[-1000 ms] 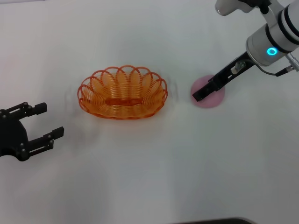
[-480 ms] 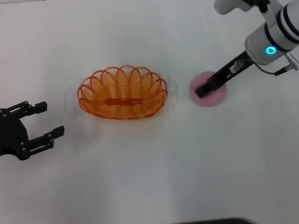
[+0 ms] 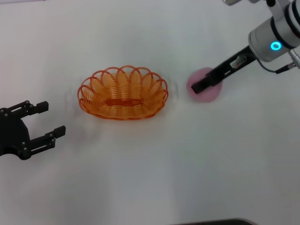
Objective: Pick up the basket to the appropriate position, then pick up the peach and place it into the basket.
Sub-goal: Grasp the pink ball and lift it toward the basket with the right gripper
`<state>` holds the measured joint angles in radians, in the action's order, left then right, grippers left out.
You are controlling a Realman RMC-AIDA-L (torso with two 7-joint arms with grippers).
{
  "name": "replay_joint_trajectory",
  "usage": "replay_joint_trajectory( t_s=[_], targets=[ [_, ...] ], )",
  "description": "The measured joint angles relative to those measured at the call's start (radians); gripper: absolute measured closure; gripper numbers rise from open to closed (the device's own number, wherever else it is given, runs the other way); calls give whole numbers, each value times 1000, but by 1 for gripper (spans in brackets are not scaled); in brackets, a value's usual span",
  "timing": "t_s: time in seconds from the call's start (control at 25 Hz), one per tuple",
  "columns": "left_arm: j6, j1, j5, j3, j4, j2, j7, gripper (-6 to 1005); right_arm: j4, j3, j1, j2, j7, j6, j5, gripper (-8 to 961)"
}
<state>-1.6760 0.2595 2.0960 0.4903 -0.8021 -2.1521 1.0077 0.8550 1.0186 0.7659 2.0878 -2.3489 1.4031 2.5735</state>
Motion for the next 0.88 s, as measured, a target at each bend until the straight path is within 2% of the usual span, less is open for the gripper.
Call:
replay_joint_trajectory(
  t_s=[0.2, 0.64, 0.88],
  targets=[
    [13, 1, 1, 0, 0, 0, 0, 279, 48, -17, -14, -1, 2, 26, -39, 459],
    [33, 0, 1, 3, 2, 1, 0, 278, 57, -50, -2, -2, 3, 40, -55, 442],
    [37, 0, 1, 2, 1, 1, 0, 278, 81, -83, -13, -3, 23, 44, -124, 433]
  ],
)
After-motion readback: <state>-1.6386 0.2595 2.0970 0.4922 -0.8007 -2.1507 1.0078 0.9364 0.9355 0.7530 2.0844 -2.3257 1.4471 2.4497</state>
